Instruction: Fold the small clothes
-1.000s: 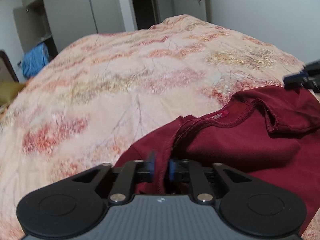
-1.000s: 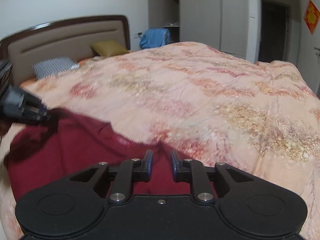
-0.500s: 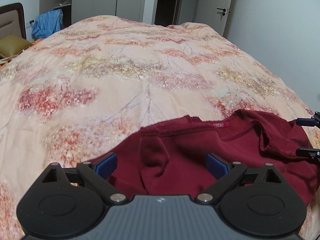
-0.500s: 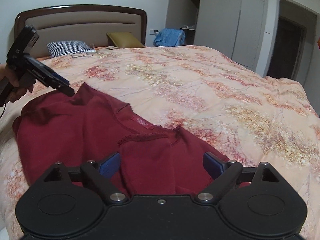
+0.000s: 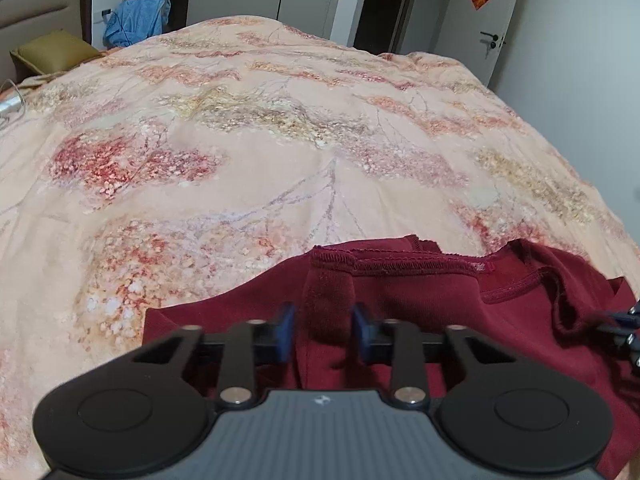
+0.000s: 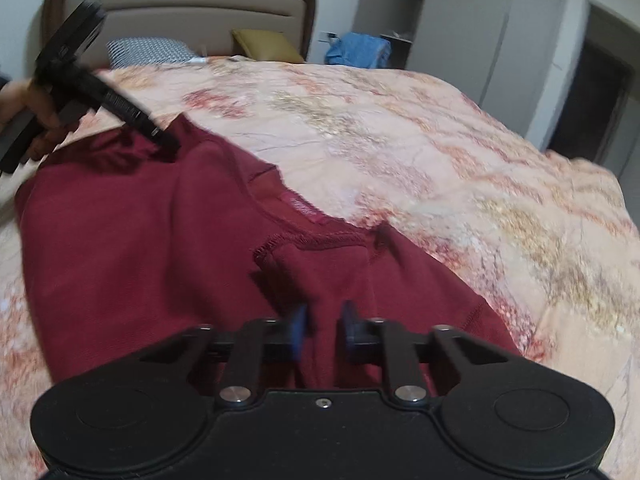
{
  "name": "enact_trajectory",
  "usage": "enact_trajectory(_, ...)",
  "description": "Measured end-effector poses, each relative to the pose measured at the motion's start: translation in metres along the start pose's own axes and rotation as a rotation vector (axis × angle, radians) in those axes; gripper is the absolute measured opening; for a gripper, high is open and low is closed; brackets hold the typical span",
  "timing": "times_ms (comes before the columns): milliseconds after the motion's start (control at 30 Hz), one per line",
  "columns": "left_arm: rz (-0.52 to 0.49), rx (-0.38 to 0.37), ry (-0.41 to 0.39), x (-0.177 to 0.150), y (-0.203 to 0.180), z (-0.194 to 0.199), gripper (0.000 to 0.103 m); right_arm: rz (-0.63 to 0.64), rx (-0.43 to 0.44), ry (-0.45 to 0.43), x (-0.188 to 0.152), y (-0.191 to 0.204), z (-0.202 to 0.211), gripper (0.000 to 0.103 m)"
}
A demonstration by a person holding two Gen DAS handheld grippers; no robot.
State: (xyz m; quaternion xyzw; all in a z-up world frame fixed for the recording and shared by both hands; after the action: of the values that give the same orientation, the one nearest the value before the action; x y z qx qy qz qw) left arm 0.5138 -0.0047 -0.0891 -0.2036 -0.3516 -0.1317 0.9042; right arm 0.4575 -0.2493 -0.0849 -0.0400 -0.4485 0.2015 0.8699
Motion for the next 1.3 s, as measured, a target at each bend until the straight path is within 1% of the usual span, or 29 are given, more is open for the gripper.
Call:
enact_trajectory(33, -0.022, 0.01, -0.006, 0.0, -0.002, 0.0, 0.014, -0.025, 0.0, -0.003, 0.002, -0.005, 0.0, 0.009)
enact_trajectory(67, -0.041, 0.019, -0.016, 0.001, -0.005, 0.002, 0.01, -0.048, -0.008, -0.009, 0.004, -0.011, 0.0, 0.008)
enact_trajectory(167, -0.062, 0.046, -0.069, 0.009, -0.008, 0.013, 0.007, -0.11, -0.072, -0.043, 0.015, -0.037, 0.004, 0.007)
enact_trajectory(233, -0.054, 0.055, -0.115, 0.018, -0.008, 0.022, 0.007, -0.162, -0.116, -0.066, 0.023, -0.059, 0.006, 0.007)
enact_trajectory(300, -0.044, 0.073, -0.162, 0.028, -0.006, 0.03, 0.006, -0.233, -0.147, -0.091, 0.03, -0.08, 0.007, 0.006)
enact_trajectory(367, -0.041, 0.103, -0.193, 0.036, 0.001, 0.033, 0.006, -0.308, -0.165, -0.104, 0.035, -0.098, 0.004, 0.006)
enact_trajectory(433, -0.013, 0.116, -0.179, 0.039, 0.009, 0.027, 0.006, -0.37, -0.165, -0.102, 0.036, -0.111, -0.004, 0.006)
enact_trajectory(500, 0.012, 0.118, -0.153, 0.036, 0.015, 0.014, 0.006, -0.418, -0.149, -0.065, 0.031, -0.116, -0.02, 0.007)
enact_trajectory(533, 0.009, 0.122, -0.138, 0.033, 0.017, 0.007, 0.006, -0.436, -0.144, -0.04, 0.027, -0.118, -0.029, 0.007)
enact_trajectory(667, -0.007, 0.144, -0.104, 0.021, 0.019, -0.009, 0.006, -0.467, -0.145, 0.047, 0.007, -0.113, -0.056, 0.007)
enact_trajectory(767, 0.015, 0.143, -0.09, 0.017, 0.022, -0.01, 0.009, -0.497, -0.147, 0.067, -0.002, -0.113, -0.06, 0.012)
enact_trajectory(800, 0.024, 0.146, -0.086, 0.017, 0.023, -0.009, 0.016, -0.514, -0.147, 0.064, -0.003, -0.115, -0.059, 0.017)
enact_trajectory(833, 0.034, 0.155, -0.087, 0.017, 0.024, -0.007, 0.022, -0.529, -0.148, 0.059, -0.004, -0.117, -0.057, 0.03)
enact_trajectory(867, 0.042, 0.163, -0.093, 0.018, 0.025, -0.003, 0.029, -0.539, -0.161, 0.057, -0.004, -0.12, -0.054, 0.039)
enact_trajectory(900, 0.05, 0.174, -0.097, 0.019, 0.026, 0.0, 0.05, -0.543, -0.174, 0.051, -0.005, -0.122, -0.05, 0.052)
enact_trajectory(933, 0.057, 0.188, -0.103, 0.02, 0.026, 0.005, 0.07, -0.542, -0.185, 0.044, -0.005, -0.123, -0.046, 0.06)
enact_trajectory(967, 0.061, 0.2, -0.116, 0.021, 0.026, 0.01, 0.075, -0.535, -0.197, 0.035, -0.003, -0.124, -0.041, 0.063)
enact_trajectory(1033, 0.053, 0.212, -0.139, 0.021, 0.021, 0.019, 0.079, -0.5, -0.218, 0.014, 0.0, -0.124, -0.033, 0.075)
enact_trajectory(1067, 0.047, 0.213, -0.141, 0.02, 0.018, 0.021, 0.081, -0.475, -0.221, -0.001, 0.003, -0.121, -0.029, 0.079)
enact_trajectory(1133, 0.035, 0.213, -0.154, 0.017, 0.011, 0.024, 0.09, -0.41, -0.204, -0.025, 0.01, -0.11, -0.026, 0.09)
enact_trajectory(1200, 0.009, 0.212, -0.155, 0.012, 0.004, 0.021, 0.092, -0.319, -0.176, -0.023, 0.015, -0.092, -0.03, 0.097)
enact_trajectory(1267, -0.02, 0.234, -0.133, 0.005, 0.001, 0.011, 0.092, -0.218, -0.185, -0.001, 0.017, -0.076, -0.041, 0.098)
enact_trajectory(1300, -0.028, 0.251, -0.119, 0.002, 0.002, 0.006, 0.092, -0.174, -0.205, 0.009, 0.017, -0.071, -0.048, 0.098)
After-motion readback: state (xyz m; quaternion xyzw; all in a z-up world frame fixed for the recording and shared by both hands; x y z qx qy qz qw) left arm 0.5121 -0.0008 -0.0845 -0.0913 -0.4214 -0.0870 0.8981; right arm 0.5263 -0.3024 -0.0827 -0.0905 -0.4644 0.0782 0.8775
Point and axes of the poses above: each gripper's, at about its wrist camera, not at the fingertips, and z roughly against the way its jaws point, y to its left, x to its top, the point moved 10 cm from there along -z, roughly the way its jaws point, and after that the axes turned 10 degrees about -x, right-handed, at the moved point
